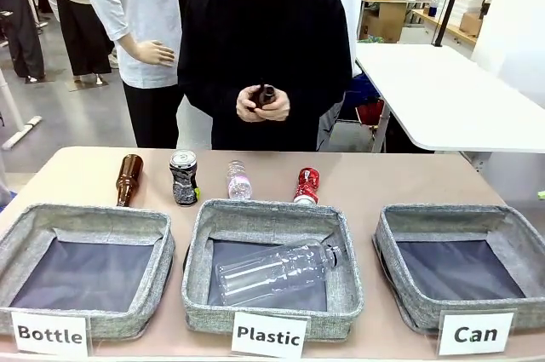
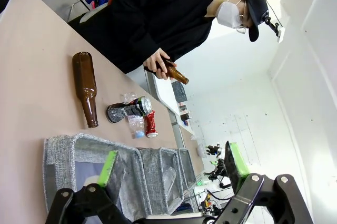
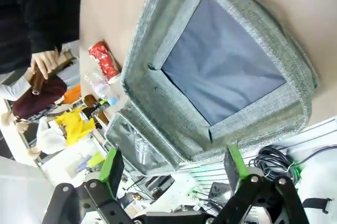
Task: Sort the can waste into the basket.
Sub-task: Pick up the can waste from the table and place it in the right Fabric basket.
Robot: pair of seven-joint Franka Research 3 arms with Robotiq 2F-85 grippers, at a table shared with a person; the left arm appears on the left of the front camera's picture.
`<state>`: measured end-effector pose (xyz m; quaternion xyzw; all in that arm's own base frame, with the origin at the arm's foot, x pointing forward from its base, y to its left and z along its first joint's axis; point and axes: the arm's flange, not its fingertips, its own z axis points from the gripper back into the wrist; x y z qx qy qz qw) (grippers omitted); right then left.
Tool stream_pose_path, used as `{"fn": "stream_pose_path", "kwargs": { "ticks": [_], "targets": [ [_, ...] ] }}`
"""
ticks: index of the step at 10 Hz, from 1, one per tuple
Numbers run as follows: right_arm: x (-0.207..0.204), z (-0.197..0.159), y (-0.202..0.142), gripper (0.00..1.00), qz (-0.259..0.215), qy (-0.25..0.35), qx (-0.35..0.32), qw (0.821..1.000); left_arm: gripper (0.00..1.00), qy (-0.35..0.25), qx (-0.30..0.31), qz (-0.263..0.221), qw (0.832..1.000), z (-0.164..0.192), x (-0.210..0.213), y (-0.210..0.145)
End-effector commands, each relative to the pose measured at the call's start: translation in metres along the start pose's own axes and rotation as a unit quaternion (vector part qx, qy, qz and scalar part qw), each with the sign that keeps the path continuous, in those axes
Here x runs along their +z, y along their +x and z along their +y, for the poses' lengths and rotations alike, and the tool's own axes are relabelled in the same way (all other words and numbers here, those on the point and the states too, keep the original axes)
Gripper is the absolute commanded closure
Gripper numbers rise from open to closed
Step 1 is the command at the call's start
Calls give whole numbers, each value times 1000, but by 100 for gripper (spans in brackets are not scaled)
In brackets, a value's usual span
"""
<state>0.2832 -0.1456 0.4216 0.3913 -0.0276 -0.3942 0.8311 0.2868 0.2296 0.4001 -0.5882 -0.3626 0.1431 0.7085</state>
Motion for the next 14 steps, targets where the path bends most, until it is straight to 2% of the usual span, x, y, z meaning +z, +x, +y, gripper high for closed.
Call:
{"fn": "stream_pose_path", "kwargs": {
  "ticks": [1,3,6,11,12,14],
  "targets": [
    [-34,13,-19,0,-5,-6,24,1000,0,-9,-12,-3,1000,0,-1,-2],
    [-59,68,-32,0,-36,-62,39,997,0,-9,-12,-3,1000,0,-1,-2],
    [-106,168,-66,0,-71,-152,114,979,0,-9,-12,-3,1000,0,-1,-2],
    [-204,277,-98,0,-114,-235,153,953,0,0,1,1,1000,1,0,1],
    [-227,293,-103,0,-106,-244,167,949,0,-8,23,-25,999,-26,26,15],
    [-275,320,-102,0,-102,-264,169,944,0,-56,3,-89,994,-79,96,43]
  ]
}}
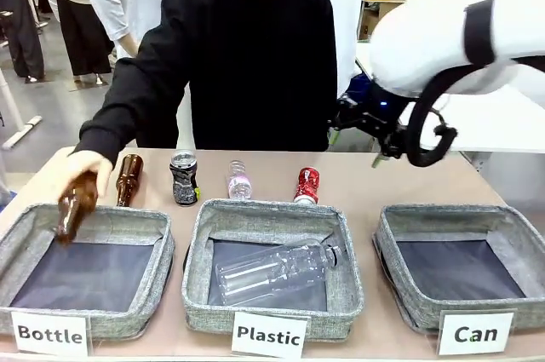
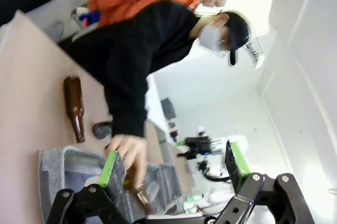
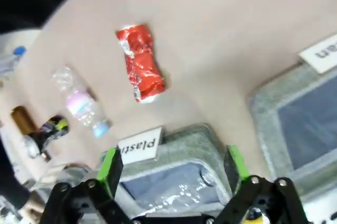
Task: Sort the can waste into the basket.
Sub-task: Pick up the can waste from the table and place it in the right Fabric basket.
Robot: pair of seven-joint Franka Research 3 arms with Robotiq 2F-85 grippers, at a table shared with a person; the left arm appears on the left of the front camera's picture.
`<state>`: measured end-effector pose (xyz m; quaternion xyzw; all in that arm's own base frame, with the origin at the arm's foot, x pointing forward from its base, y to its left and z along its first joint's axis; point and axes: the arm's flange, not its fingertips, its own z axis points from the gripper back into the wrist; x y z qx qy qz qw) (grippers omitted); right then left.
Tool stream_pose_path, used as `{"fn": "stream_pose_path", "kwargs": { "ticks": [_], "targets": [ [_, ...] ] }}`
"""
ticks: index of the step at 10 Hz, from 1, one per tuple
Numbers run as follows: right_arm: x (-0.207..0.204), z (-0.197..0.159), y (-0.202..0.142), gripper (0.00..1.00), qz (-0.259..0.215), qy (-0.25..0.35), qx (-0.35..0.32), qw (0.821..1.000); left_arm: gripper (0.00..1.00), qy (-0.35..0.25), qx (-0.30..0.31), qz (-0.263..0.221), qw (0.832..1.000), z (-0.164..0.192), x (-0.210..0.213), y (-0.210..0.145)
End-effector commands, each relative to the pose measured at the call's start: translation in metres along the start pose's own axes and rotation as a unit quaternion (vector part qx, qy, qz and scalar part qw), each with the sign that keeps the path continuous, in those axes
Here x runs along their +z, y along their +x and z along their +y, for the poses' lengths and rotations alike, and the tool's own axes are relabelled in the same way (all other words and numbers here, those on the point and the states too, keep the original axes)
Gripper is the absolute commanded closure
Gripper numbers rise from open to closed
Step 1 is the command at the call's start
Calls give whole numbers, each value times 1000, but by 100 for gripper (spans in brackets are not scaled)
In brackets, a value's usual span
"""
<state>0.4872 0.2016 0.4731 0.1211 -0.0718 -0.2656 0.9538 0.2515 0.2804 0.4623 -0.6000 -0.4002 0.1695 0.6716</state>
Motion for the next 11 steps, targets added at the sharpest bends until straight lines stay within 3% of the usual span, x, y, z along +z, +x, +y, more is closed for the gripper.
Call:
{"fn": "stream_pose_path", "kwargs": {
  "ticks": [1,3,6,11],
  "targets": [
    [-26,47,19,0,1,-25,-11,1000,0,-44,-21,-63,997,-45,53,28],
    [-68,88,25,0,-11,-43,-13,999,0,-95,-5,-66,993,-63,74,37],
    [-135,127,32,0,-32,-81,-16,996,0,-104,4,-84,991,-64,86,48],
    [-187,126,48,0,-18,-132,-25,991,0,-90,23,-67,993,-53,68,40]
  ]
}}
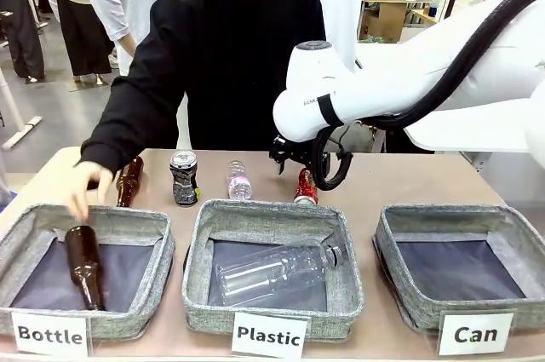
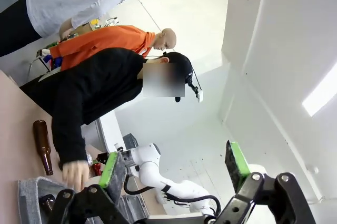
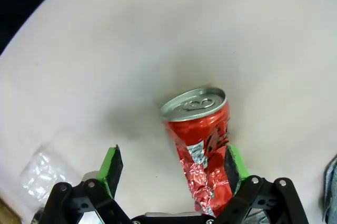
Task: Sort the can waste into the basket.
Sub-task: Pick up the can waste from the table and place it in the right Fabric basket.
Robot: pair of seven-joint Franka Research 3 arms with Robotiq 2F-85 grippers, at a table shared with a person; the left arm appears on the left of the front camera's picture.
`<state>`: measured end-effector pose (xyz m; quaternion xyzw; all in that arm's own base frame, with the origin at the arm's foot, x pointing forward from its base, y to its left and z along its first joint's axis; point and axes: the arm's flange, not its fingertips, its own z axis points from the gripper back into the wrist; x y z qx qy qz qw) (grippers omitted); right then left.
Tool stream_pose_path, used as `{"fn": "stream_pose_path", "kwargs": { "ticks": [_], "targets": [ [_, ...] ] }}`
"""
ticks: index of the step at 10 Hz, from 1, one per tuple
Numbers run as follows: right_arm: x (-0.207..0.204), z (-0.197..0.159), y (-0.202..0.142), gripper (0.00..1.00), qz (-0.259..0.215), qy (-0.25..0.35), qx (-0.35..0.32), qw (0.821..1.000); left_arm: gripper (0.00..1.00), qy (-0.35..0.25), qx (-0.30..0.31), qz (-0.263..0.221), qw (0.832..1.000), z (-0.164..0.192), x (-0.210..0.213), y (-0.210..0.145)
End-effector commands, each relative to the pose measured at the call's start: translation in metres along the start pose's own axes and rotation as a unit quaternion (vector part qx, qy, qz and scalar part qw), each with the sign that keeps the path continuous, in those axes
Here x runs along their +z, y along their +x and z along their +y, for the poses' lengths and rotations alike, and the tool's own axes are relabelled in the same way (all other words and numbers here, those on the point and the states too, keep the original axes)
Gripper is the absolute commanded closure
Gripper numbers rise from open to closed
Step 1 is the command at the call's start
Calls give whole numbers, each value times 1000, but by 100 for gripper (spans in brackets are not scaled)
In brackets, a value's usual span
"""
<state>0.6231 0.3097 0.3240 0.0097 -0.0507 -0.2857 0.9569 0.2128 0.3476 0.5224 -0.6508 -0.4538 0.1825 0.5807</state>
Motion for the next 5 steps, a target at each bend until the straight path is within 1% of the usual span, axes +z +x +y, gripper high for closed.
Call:
{"fn": "stream_pose_path", "kwargs": {
  "ticks": [1,2,3,5],
  "targets": [
    [2,7,1,0,-2,-22,-8,1000,0,4,14,11,1000,2,-8,-9],
    [-2,6,2,0,6,-22,15,1000,0,8,17,19,1000,7,-14,-12],
    [-5,3,2,0,16,-22,56,998,0,10,20,29,999,9,-18,-17],
    [-13,-2,8,0,0,-25,75,997,0,6,23,42,999,13,-23,-23]
  ]
}}
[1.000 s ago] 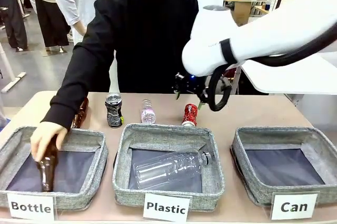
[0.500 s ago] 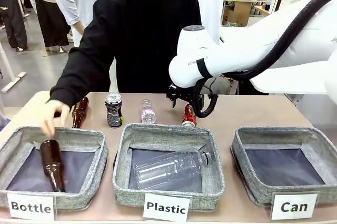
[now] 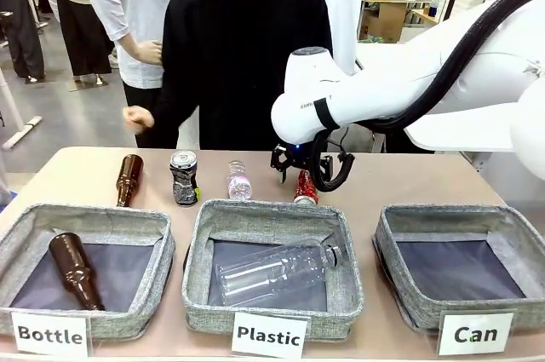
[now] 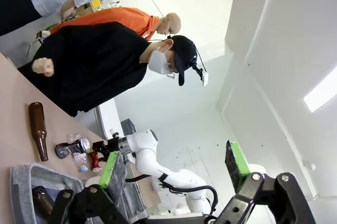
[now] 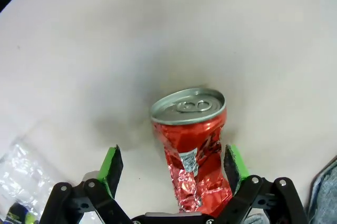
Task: Sort the can waste into the basket.
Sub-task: Pick up the can waste from the table and place it in the right Fabric basket.
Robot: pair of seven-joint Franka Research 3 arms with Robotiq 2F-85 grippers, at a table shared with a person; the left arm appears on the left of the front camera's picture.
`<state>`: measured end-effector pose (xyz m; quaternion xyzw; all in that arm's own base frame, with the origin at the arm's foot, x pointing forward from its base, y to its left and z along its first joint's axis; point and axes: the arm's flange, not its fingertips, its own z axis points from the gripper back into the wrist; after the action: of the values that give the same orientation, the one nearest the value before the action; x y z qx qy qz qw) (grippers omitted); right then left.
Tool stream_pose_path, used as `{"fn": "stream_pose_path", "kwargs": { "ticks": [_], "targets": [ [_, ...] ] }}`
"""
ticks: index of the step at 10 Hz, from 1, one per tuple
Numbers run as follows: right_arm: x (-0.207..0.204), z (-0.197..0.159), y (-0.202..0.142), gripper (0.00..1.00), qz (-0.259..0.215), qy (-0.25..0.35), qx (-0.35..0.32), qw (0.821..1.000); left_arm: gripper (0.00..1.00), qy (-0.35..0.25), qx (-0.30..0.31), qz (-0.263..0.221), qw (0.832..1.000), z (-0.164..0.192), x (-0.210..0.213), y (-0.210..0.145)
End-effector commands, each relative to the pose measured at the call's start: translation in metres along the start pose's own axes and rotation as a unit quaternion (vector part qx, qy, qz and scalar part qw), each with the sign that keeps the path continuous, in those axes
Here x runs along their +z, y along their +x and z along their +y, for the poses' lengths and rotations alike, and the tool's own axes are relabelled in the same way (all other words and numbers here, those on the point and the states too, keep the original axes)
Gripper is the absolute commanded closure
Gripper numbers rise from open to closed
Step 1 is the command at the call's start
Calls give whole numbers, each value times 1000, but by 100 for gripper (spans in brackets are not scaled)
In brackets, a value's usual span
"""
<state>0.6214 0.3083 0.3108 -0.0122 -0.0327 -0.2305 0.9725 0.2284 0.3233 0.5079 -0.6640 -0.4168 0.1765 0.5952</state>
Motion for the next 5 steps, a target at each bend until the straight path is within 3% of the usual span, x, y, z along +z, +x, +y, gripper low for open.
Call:
{"fn": "stream_pose_path", "kwargs": {
  "ticks": [1,4,5],
  "targets": [
    [-4,-1,10,0,-18,2,13,1000,0,-3,1,9,1000,-4,-2,-8],
    [-9,-3,10,0,-19,12,1,1000,0,-10,1,22,1000,2,-5,-10],
    [-8,-3,10,60,-20,12,-2,1000,0,-8,5,33,999,6,-11,-15]
  ]
}}
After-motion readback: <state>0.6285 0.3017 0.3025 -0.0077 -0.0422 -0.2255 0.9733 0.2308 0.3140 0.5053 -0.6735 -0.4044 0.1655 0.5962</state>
